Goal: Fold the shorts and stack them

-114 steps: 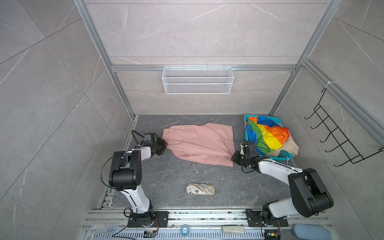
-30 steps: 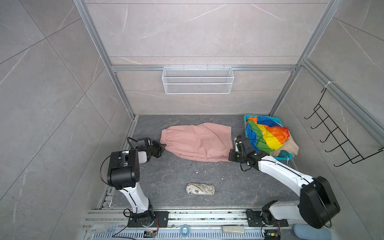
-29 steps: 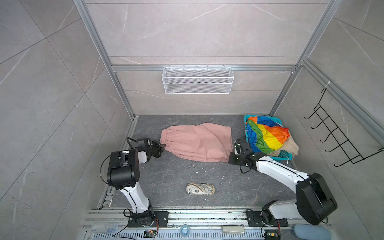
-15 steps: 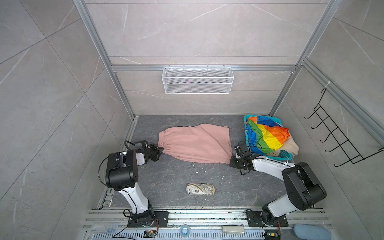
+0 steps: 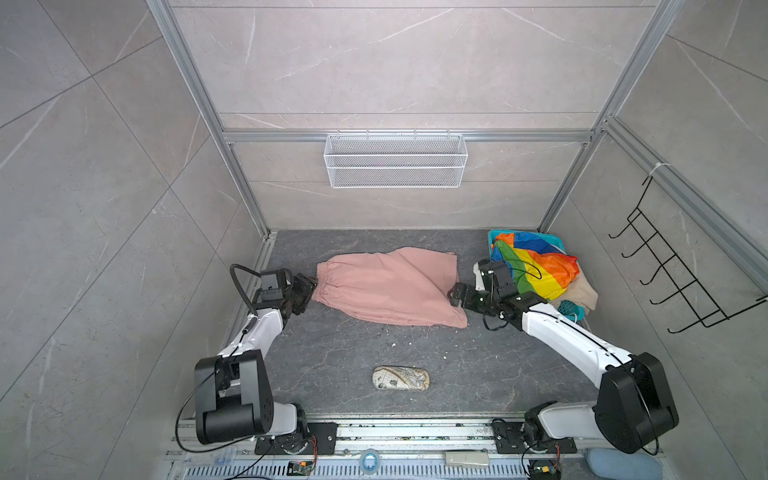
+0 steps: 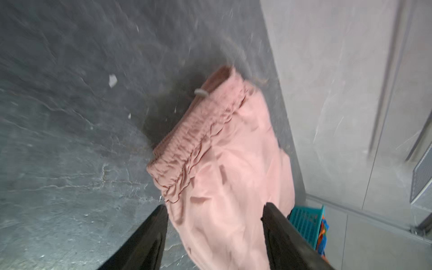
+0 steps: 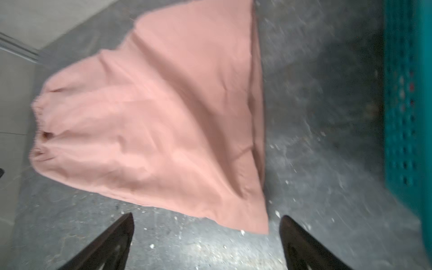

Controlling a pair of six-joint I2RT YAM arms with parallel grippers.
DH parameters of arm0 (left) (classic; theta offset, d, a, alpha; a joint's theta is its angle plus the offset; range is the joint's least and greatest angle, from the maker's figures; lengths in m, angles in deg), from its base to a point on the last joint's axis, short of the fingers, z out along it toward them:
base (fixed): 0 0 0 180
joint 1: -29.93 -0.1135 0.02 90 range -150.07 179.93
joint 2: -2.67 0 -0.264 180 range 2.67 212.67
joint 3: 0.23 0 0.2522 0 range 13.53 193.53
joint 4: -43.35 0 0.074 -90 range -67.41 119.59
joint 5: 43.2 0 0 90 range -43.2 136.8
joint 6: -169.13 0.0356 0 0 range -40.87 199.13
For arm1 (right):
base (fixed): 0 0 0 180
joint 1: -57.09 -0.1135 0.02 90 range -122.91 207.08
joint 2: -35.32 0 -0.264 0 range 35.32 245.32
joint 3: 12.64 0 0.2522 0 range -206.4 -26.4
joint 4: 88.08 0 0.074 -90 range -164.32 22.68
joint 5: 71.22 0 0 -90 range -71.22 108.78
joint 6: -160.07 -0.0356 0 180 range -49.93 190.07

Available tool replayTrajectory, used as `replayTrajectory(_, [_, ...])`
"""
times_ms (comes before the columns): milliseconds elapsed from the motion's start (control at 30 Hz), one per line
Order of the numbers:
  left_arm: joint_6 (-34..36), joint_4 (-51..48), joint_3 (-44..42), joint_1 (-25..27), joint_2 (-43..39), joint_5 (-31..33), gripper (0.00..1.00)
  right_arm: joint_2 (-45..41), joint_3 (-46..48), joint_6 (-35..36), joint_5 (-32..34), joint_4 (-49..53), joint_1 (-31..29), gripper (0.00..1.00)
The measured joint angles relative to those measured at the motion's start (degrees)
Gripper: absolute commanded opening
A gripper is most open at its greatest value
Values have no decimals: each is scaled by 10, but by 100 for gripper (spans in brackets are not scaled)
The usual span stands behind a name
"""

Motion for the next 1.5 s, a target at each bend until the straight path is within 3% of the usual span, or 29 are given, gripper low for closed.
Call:
replayTrajectory(133, [2,4,51,50,11,15,99,81,-66,-23,-54,-56,-8,99])
replayTrajectory(267, [-6,61,123,140,113,-12,99,204,-126,-58,-106,-125,-17,99])
replayTrajectory(400, [-30,120,133,182,206,-44,99,322,-208,-78,-137,-166,-17,99])
replayTrajectory(600, [-36,124,110,160,269,-46,99,423,-289,-103,-173,-215,3,99])
replayTrajectory(1000, [-41,204,25,88,256,-62,99,537,-375,-129,-182,-246,47,99])
replayTrajectory(1233, [-22,208,-14,54,224,-70,99,588,-483,-111,-143,-176,66,99])
replayTrajectory(1500, [2,177,-21,62,203,-66,99,613,-551,-72,-125,-103,71,99])
